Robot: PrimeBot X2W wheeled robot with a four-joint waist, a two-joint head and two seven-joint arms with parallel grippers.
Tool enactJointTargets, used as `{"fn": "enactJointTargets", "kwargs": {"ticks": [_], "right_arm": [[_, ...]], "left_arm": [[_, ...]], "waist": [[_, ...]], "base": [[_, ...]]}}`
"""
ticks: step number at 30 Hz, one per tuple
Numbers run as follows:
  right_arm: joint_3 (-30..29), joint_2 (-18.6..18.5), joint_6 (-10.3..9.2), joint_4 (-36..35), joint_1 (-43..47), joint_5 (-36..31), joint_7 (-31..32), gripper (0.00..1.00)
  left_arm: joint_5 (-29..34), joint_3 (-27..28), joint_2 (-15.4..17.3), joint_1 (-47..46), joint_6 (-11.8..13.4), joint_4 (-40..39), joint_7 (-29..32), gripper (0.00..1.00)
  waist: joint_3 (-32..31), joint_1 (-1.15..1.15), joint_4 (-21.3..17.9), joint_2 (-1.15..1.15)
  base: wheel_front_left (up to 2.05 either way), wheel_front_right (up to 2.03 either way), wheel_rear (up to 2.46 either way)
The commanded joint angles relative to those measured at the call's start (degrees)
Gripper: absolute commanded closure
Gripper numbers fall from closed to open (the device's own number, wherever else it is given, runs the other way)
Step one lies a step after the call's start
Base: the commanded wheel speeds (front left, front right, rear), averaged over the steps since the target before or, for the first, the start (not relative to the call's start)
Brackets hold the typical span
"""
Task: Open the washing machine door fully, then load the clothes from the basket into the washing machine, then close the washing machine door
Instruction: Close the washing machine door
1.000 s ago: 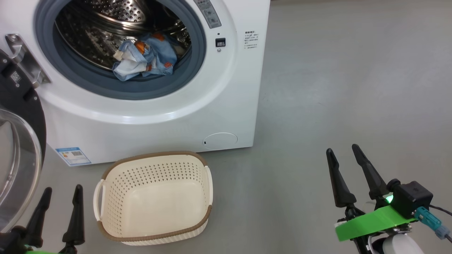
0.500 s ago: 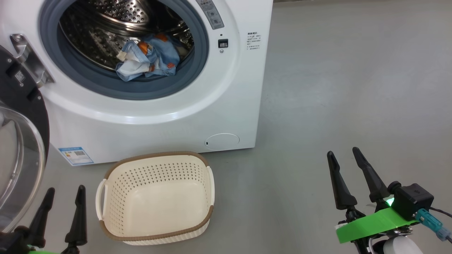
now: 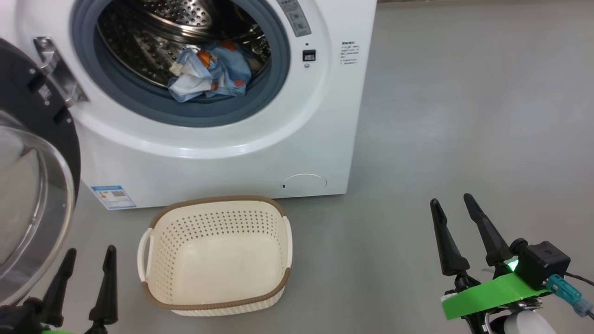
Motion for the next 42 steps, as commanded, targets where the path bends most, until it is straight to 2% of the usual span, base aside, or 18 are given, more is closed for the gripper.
{"fn": "enactJointTargets", "kwargs": {"ticks": [1,10,28,42], "right_arm": [[1.05,-0.14,0.31,-1.18,-0.83,0.0,-0.46,0.0],[1.62,-0.04,0.31,-0.41,-1.19,0.11,-0.46,0.0],[3.54,-0.46,0.31,2.35,-3.34,0.8,-0.46,0.0],[4.41,-1.76,0.31,3.63,-3.74,2.61,-0.46,0.0]], "left_arm": [[0.6,2.08,2.15,-2.14,0.57,-0.53,-0.11,0.0],[1.24,1.84,1.91,-2.49,1.74,0.58,-0.16,0.0],[1.55,1.62,1.24,-4.14,3.02,4.93,-0.28,0.0],[1.99,2.0,0.36,-3.69,4.25,5.2,-0.38,0.0]], "waist": [[-0.07,0.0,1.03,0.0],[-0.13,0.0,4.74,0.0],[-0.97,0.0,16.44,0.0],[-2.62,0.0,24.48,0.0]], "base": [[0.0,0.0,0.0],[0.0,0.0,0.0],[0.0,0.0,0.0],[0.0,0.0,0.0]]}}
